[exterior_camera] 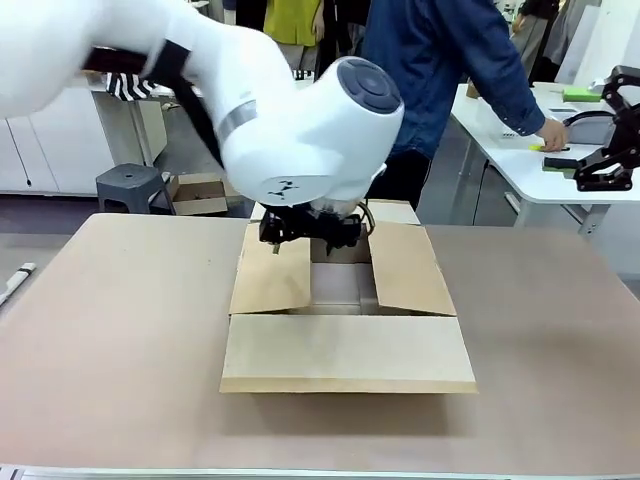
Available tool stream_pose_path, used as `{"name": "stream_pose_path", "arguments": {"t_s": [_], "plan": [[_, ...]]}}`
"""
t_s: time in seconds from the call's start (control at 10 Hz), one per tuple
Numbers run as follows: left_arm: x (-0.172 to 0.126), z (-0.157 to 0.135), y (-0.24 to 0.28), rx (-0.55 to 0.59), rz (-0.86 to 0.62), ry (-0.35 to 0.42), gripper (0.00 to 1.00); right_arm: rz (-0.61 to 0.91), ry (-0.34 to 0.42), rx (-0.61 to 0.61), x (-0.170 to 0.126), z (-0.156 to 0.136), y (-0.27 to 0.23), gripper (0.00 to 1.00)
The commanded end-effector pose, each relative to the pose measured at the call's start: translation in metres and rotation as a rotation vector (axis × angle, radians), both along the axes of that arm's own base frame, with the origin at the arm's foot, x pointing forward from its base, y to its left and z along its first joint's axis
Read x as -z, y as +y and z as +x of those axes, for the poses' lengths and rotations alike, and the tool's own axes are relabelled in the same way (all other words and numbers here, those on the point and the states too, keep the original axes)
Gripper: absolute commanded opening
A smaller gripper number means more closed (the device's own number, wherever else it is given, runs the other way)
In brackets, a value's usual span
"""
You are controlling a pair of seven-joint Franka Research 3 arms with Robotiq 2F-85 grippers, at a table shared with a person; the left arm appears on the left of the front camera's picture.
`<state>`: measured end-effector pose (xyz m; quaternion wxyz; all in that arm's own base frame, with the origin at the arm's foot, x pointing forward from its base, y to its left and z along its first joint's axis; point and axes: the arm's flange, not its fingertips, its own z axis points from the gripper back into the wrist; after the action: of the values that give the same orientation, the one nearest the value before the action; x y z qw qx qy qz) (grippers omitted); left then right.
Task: Pack the gift set into the box.
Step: Place both hands on the side flaps of the Package Box and spread them outward.
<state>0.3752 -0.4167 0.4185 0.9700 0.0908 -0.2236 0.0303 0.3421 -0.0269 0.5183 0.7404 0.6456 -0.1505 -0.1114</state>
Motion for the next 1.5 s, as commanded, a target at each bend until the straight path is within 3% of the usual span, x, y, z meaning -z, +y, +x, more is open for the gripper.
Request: {"name": "stream_pose_path", "arguments": {"t_s": [0.0,0.2,0.4,0.8,1.4], "plan": [[0.007,0.018,-0.019,0.014,0.022,0.049,1.0,0.03,0.007,0.007,-0.003,0.001,0.003,1.0],[0.015,0.029,-0.015,0.063,0.046,0.086,1.0,0.03,0.007,0.007,-0.003,0.001,0.003,1.0],[0.02,0.033,-0.005,0.135,0.08,0.211,1.0,0.03,0.007,0.007,-0.003,0.001,0.003,1.0],[0.028,0.031,0.006,0.216,0.264,0.279,1.0,0.03,0.007,0.007,-0.003,0.001,0.003,1.0],[0.012,0.032,0.016,0.208,0.345,0.218,1.0,0.03,0.007,0.007,-0.003,0.001,0.003,1.0]]}}
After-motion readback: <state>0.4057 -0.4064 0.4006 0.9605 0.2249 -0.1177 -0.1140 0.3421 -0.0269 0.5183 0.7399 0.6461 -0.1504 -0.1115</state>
